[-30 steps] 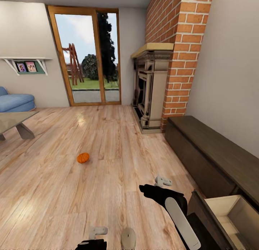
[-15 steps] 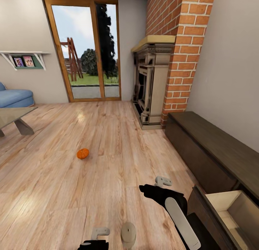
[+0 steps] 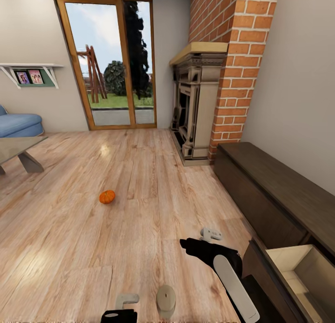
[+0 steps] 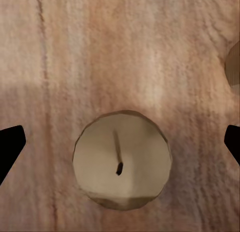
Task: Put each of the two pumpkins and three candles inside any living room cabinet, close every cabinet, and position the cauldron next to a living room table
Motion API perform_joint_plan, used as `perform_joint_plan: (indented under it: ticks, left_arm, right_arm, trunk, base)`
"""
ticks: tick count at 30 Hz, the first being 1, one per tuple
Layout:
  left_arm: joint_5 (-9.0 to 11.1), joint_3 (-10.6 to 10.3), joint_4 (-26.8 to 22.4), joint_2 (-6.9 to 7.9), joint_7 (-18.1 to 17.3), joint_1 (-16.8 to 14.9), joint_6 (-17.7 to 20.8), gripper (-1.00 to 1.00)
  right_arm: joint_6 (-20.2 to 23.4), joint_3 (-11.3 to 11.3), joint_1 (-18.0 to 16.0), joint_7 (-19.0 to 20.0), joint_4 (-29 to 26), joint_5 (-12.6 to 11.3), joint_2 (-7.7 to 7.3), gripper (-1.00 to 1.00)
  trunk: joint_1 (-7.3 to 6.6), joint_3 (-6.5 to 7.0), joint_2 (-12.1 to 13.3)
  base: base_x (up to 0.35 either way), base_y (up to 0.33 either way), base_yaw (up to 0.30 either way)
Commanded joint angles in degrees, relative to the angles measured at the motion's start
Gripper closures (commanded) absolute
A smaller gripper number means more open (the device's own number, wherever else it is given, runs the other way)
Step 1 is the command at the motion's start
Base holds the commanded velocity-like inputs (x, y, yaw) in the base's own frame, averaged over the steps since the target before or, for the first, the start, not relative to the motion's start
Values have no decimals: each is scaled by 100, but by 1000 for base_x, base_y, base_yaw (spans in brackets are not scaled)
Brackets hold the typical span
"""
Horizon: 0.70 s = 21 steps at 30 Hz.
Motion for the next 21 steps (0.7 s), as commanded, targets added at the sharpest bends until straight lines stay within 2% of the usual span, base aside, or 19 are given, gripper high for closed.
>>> perform_joint_plan:
  ticks: [1,5,7,11,21]
  left_arm:
    - [48,-48,-12,5,56,-3,17,-100]
    - [44,-48,-8,3,73,-3,2,-100]
    - [43,-48,-9,3,76,-3,-1,-100]
    - [40,-48,-8,-28,80,3,-5,-100]
    - [38,-48,-7,-65,86,5,-11,-100]
  right_arm:
    - [7,6,-4,-50,-12,-53,-1,-100]
    - [9,6,-7,189,-54,-73,-7,-100]
    - [13,6,-8,569,-69,-137,-15,-100]
    - [31,6,-10,966,-69,-179,-17,-100]
    - [84,-2,-5,1093,-68,-190,-18,-100]
  trunk:
    - [1,-28,-4]
    - [6,-73,-7]
    - [6,-73,-7]
    - [6,-73,-7]
    - [29,-272,-19]
  base:
    - [0,0,0]
    - [0,0,0]
    - [0,0,0]
    - [0,0,0]
    - [0,0,0]
